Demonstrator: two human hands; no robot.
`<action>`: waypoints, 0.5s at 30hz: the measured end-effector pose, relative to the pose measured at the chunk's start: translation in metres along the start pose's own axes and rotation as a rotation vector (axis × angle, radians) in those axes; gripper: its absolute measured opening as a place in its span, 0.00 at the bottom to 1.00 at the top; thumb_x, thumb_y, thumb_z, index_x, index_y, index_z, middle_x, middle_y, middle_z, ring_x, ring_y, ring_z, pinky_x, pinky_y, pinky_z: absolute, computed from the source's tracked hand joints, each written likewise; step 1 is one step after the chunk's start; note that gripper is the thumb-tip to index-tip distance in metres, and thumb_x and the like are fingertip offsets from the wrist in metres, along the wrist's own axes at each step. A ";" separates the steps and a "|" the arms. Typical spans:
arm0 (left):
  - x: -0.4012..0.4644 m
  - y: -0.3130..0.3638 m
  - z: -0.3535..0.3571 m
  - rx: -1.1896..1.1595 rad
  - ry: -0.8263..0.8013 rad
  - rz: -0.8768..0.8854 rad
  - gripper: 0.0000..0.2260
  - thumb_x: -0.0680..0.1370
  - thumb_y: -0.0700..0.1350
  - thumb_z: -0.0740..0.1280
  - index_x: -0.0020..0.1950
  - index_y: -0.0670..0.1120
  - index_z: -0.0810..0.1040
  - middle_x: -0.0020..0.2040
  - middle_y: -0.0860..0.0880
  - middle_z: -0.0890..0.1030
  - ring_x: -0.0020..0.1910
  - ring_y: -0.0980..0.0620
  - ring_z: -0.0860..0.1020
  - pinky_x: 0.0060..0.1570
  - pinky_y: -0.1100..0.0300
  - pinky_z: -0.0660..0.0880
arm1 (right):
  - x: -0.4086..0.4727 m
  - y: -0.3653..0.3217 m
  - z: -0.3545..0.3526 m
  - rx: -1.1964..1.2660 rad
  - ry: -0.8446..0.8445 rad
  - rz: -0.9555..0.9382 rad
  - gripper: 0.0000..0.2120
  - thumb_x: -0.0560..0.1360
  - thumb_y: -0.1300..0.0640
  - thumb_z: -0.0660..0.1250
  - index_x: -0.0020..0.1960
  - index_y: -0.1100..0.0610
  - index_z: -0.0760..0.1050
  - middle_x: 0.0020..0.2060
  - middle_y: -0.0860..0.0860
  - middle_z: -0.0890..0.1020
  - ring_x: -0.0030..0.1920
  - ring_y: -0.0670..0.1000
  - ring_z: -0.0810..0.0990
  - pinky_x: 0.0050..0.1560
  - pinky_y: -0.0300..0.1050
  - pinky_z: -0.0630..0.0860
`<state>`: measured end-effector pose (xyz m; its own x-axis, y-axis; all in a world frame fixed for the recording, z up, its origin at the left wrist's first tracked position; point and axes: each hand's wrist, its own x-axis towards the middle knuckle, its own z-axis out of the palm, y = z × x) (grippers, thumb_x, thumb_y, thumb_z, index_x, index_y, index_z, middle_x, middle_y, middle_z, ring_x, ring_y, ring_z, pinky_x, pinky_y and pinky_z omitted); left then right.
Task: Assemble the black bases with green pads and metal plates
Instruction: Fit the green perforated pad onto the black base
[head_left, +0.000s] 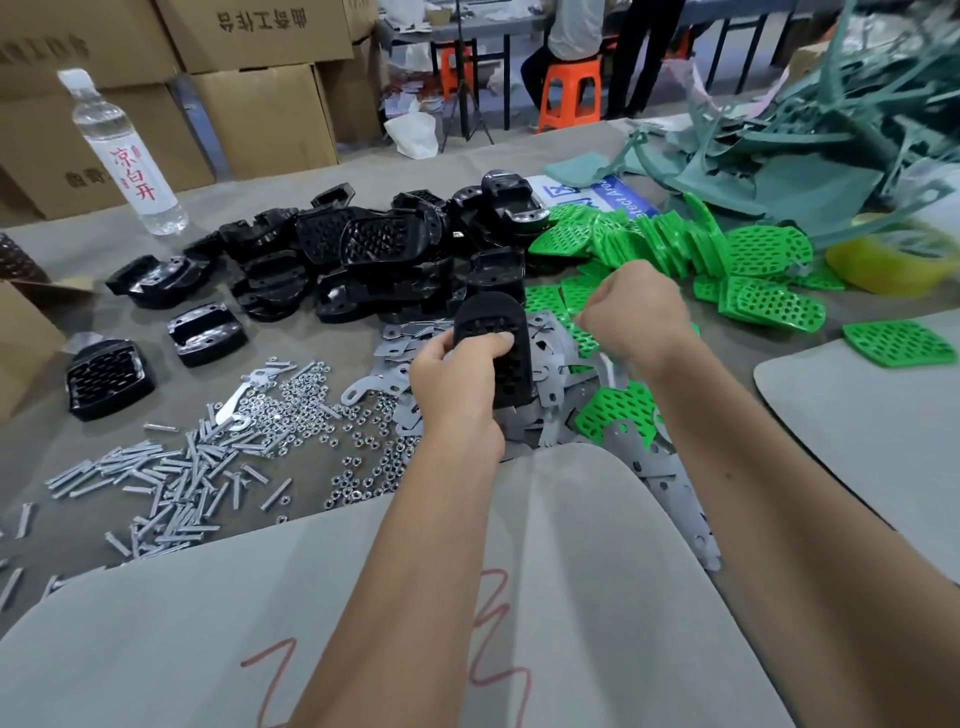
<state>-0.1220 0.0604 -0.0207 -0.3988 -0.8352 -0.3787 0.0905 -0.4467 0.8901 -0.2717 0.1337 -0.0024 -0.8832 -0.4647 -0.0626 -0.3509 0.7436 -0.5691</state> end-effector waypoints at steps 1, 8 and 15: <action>-0.001 0.001 -0.001 -0.011 -0.007 -0.004 0.11 0.73 0.39 0.77 0.54 0.43 0.82 0.53 0.41 0.86 0.44 0.43 0.83 0.37 0.49 0.85 | -0.001 0.001 0.000 -0.121 0.007 -0.023 0.11 0.76 0.54 0.74 0.45 0.62 0.80 0.43 0.58 0.84 0.47 0.60 0.82 0.50 0.53 0.80; -0.009 -0.005 0.002 0.028 0.015 0.070 0.15 0.72 0.48 0.81 0.50 0.42 0.80 0.51 0.40 0.86 0.44 0.43 0.84 0.51 0.34 0.82 | -0.014 -0.002 -0.008 -0.295 -0.154 -0.172 0.29 0.76 0.41 0.75 0.33 0.59 0.64 0.29 0.53 0.70 0.31 0.55 0.70 0.31 0.46 0.62; -0.009 -0.018 0.016 0.071 0.063 0.170 0.13 0.75 0.52 0.78 0.48 0.45 0.79 0.47 0.47 0.83 0.43 0.47 0.80 0.53 0.43 0.82 | -0.040 0.027 -0.048 -0.597 -0.418 -0.219 0.30 0.66 0.34 0.79 0.51 0.58 0.76 0.46 0.51 0.79 0.52 0.57 0.78 0.56 0.52 0.78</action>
<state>-0.1347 0.0817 -0.0291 -0.3253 -0.9161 -0.2344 0.0861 -0.2755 0.9574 -0.2603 0.1954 0.0246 -0.6249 -0.6864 -0.3721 -0.7179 0.6924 -0.0716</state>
